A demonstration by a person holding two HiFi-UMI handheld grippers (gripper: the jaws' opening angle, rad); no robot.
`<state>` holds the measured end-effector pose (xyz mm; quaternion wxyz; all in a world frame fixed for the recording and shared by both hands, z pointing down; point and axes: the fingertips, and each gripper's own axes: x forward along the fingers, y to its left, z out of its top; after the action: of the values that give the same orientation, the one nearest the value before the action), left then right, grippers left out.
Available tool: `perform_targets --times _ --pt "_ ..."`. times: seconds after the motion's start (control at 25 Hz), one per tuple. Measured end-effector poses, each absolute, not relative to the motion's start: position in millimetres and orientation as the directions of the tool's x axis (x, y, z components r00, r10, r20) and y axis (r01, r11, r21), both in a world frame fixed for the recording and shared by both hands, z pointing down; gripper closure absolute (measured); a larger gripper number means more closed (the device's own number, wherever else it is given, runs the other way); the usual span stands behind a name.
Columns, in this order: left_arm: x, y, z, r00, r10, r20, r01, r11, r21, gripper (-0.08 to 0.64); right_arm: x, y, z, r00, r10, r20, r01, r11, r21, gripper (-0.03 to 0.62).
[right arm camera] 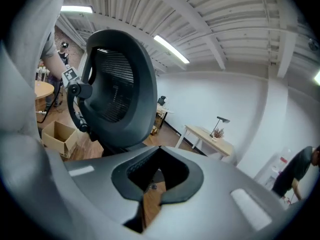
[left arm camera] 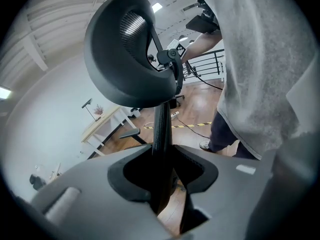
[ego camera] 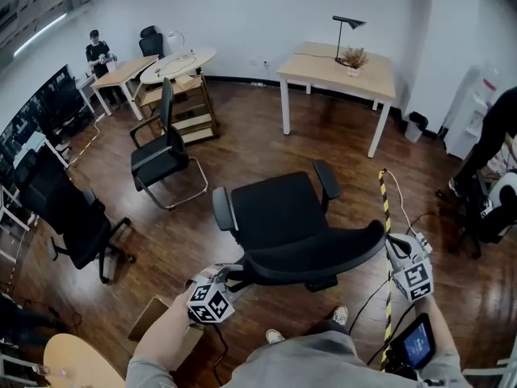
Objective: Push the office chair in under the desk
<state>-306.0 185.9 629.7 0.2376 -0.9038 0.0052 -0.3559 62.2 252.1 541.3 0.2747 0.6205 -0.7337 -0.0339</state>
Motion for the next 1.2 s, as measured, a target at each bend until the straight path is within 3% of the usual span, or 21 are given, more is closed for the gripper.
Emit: perform_targets --times 0.48,0.56,0.68,0.84,1.0,1.04,1.12,1.2 --pt "-332.5 166.6 628.6 0.713 -0.126 0.689 0.225 -0.89 -0.396 0.434 26.0 254.9 553.6 -0.216 -0.812 0.542 -0.648 0.534 0.543 0.571" --pt "-333.9 163.7 627.0 0.705 -0.12 0.699 0.233 -0.892 -0.388 0.434 19.4 257.4 563.9 -0.254 -0.744 0.617 -0.564 0.633 0.531 0.47" --pt "-342.5 156.8 631.6 0.689 -0.112 0.716 0.247 -0.893 -0.377 0.434 7.7 259.5 589.3 -0.241 -0.63 0.738 -0.412 0.755 0.51 0.391" --pt "-352.5 149.6 633.2 0.668 -0.115 0.736 0.256 -0.893 -0.371 0.433 -3.5 251.8 616.8 -0.178 -0.53 0.829 -0.259 0.838 0.481 0.336" --pt "-369.9 136.4 640.5 0.644 -0.13 0.754 0.254 -0.893 -0.371 0.428 -34.1 235.5 644.7 -0.175 -0.484 0.857 -0.175 0.872 0.457 0.336" --pt "-375.9 132.8 644.4 0.639 -0.132 0.758 0.255 -0.893 -0.371 0.426 -43.9 232.9 651.4 -0.176 -0.485 0.857 -0.159 0.873 0.462 0.351" --pt "-382.3 132.2 649.2 0.627 -0.135 0.767 0.262 -0.891 -0.371 0.425 -55.7 236.7 659.7 -0.167 -0.494 0.853 -0.128 0.869 0.478 0.442" --pt "-384.4 134.0 649.4 0.613 -0.146 0.777 0.265 -0.888 -0.375 0.423 -60.0 243.0 660.0 -0.163 -0.497 0.852 -0.113 0.867 0.485 0.445"
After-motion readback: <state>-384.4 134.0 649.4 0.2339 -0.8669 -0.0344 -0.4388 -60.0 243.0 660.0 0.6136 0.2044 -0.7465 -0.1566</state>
